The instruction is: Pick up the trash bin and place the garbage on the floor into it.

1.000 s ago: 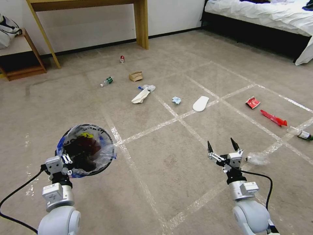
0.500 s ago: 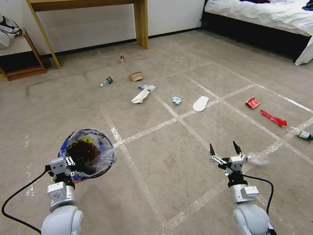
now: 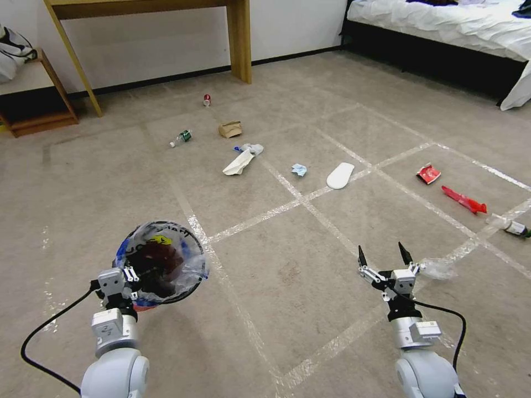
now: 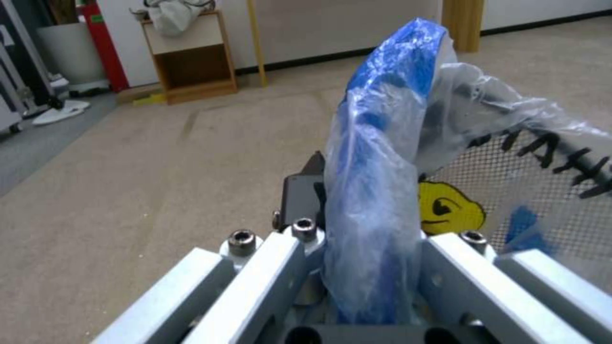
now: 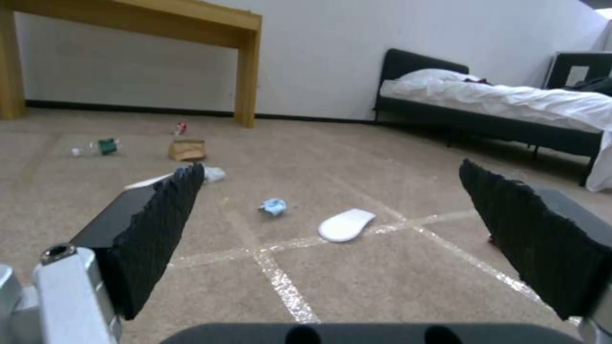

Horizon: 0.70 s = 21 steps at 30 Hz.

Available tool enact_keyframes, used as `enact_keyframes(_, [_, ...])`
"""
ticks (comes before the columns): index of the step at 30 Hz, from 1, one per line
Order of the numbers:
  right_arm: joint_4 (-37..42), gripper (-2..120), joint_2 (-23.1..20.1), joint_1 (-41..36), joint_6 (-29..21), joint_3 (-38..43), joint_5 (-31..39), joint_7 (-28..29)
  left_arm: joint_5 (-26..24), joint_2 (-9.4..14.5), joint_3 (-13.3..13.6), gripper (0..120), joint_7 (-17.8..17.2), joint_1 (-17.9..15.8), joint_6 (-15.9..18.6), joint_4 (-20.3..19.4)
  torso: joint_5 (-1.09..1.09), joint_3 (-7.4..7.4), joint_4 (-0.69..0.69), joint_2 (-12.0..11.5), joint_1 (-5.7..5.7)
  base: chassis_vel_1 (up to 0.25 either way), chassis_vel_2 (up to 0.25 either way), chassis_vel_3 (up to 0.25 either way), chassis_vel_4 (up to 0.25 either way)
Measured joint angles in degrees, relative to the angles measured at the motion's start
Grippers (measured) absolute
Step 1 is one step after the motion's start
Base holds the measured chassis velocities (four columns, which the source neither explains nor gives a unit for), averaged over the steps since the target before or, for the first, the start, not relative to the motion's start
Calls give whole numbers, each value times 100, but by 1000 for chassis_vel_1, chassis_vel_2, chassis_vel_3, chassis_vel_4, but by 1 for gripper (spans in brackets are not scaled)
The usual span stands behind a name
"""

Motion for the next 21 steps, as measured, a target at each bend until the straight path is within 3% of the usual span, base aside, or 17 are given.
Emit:
enact_keyframes(11, [58,100,98,-114,58,156,-134,12,-31,111,147,5,19,-122,52,125,-1,0,0,0,0,0,0,0,0])
enact_keyframes(21, [115,100,149,-193,123,192,-213,12,-81,161,217,5,91,-200,22,208,-1,0,-1,0,0,-67,-74,-65,-63])
